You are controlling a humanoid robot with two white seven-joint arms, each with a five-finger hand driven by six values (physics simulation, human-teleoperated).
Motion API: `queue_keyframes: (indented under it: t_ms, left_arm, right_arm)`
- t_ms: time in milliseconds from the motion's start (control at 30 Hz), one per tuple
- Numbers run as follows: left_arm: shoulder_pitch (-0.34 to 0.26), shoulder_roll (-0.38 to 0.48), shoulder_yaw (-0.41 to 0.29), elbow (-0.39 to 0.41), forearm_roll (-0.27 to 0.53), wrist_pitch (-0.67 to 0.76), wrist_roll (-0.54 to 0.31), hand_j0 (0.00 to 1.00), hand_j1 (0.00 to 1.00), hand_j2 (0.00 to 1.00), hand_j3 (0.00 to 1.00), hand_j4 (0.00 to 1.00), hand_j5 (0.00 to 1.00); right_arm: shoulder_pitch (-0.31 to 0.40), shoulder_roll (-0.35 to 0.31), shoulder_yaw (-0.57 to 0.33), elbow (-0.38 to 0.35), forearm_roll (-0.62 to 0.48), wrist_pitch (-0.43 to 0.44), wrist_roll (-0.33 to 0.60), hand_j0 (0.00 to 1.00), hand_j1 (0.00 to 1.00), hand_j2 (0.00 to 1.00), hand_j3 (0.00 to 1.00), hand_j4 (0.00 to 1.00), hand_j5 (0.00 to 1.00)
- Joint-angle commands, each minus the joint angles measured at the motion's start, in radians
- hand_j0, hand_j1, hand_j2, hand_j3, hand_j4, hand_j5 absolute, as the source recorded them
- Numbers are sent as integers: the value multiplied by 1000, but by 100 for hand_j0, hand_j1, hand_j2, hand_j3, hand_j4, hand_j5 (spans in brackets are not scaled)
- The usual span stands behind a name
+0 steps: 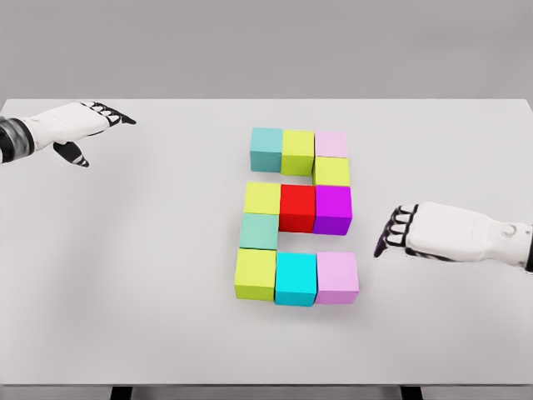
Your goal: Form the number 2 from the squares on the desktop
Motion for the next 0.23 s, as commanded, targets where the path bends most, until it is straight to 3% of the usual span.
queue_keyframes:
  t_ms: [0,200]
  left_arm:
    - [0,2,3,-1,5,1,1,100,100,100,100,100,100]
    - [-2,2,3,-1,5,1,1,100,100,100,100,100,100]
  right_arm:
    - [0,-35,-87,14,-43,0,-6,100,100,100,100,100,100]
    - [0,-46,-118,71,-92,0,-3,100,100,100,100,100,100]
